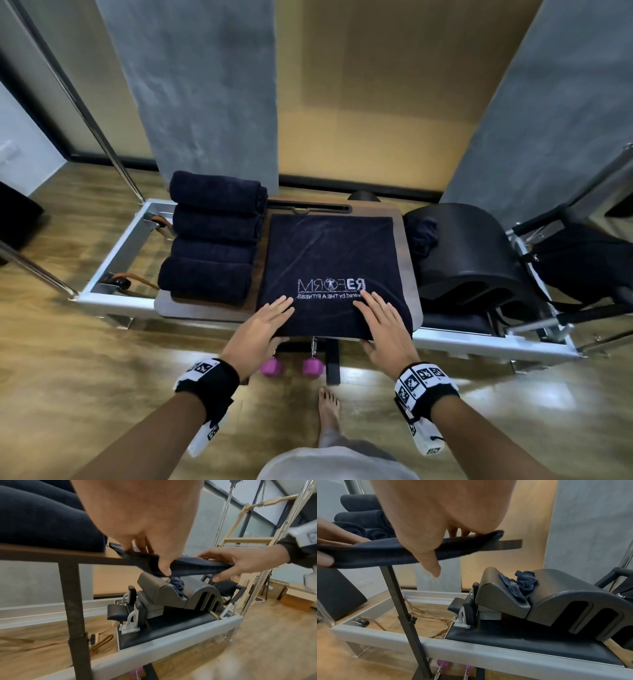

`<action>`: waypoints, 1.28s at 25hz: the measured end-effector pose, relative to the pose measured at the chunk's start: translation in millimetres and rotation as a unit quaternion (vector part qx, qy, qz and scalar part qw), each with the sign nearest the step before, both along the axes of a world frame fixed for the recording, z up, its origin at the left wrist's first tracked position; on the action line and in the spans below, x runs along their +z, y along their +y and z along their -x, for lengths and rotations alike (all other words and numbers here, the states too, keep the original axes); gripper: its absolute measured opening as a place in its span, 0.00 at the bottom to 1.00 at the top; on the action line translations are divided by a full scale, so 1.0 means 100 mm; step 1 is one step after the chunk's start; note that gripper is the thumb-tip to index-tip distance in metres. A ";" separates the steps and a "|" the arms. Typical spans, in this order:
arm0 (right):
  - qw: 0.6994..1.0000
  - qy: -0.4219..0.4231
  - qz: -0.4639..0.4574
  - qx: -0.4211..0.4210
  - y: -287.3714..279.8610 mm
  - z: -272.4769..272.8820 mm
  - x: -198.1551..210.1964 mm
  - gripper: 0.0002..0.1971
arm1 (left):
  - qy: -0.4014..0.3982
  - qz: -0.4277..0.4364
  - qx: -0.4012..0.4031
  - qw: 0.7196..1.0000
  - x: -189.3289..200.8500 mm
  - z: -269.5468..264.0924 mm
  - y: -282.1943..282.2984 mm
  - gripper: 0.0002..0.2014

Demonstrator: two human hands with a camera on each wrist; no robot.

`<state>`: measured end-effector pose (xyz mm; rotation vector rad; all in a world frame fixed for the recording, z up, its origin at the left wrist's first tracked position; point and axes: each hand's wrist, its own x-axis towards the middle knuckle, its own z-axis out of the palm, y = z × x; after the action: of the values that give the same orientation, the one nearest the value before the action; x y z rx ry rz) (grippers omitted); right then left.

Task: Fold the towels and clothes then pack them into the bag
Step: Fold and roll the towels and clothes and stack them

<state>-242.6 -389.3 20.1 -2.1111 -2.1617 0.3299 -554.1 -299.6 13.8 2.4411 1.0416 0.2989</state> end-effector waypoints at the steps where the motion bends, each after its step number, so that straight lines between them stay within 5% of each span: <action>1: 1.000 -0.001 0.002 -0.001 0.00 0.00 -0.01 0.46 | 0.008 -0.001 -0.007 1.000 -0.03 0.01 -0.01 0.35; 12: 0.995 0.075 0.047 0.041 0.04 -0.19 0.16 0.51 | 0.049 -0.005 -0.001 0.999 0.12 -0.06 0.10 0.48; 16: 0.984 0.165 0.051 0.042 -0.06 -0.29 0.18 0.44 | -0.005 0.043 -0.009 0.999 0.17 0.04 0.03 0.39; 21: 0.957 0.279 -0.008 -0.076 -0.04 -0.46 0.41 0.23 | -0.181 0.089 0.147 0.969 0.39 0.06 0.00 0.18; 26: 0.861 0.461 -0.071 -0.205 0.25 -0.74 0.73 0.04 | -0.307 0.079 0.281 0.906 0.68 -0.18 0.33 0.04; 29: 0.828 0.496 -0.101 -0.240 0.58 -0.85 0.84 0.03 | -0.331 0.072 0.314 0.887 0.78 -0.42 0.59 0.05; 32: 0.845 0.468 -0.110 -0.233 0.98 -0.99 0.86 0.08 | -0.302 0.050 0.346 0.887 0.82 -0.68 0.92 0.05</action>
<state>-144.1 -290.8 106.5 -1.6987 -1.0411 0.7972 -486.0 -207.9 95.4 1.6041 1.5146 1.1169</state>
